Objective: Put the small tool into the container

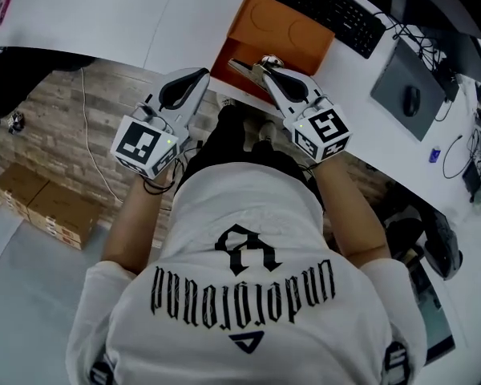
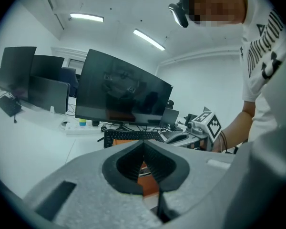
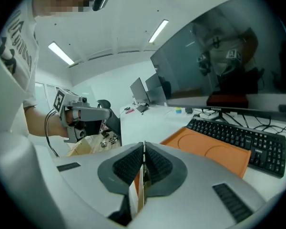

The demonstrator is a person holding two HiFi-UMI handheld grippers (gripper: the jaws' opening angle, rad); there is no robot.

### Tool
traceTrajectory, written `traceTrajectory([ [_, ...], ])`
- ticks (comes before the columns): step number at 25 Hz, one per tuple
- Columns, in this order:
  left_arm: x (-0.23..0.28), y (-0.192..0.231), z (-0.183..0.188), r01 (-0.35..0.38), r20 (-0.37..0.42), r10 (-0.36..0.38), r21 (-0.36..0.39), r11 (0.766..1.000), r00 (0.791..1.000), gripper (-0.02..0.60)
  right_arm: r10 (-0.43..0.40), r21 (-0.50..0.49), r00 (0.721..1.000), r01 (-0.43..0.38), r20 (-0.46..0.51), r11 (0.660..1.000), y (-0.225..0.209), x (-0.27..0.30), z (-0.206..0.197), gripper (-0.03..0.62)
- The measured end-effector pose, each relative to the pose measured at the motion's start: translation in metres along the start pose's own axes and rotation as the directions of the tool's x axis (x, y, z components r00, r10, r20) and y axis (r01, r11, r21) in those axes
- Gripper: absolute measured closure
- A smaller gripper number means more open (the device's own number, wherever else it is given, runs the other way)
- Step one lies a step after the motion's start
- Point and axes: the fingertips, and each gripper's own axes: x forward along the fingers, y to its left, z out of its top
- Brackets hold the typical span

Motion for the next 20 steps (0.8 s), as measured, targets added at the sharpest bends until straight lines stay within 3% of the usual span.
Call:
traceTrajectory([
  [8,0.012,0.006,-0.026,0.02,-0.028,-0.021,-0.034,0.999,0.999,0.568,0.001,0.074,0.998,0.004,-0.065,0.997,-0.015,0.024,-0.044,0.569],
  [20,0.027,0.011,-0.049,0.042,-0.041,-0.045,-0.08,0.996,0.998,0.568,0.014,0.083,0.988,-0.001,-0.155,0.997,-0.026,0.05,-0.082,0.569],
])
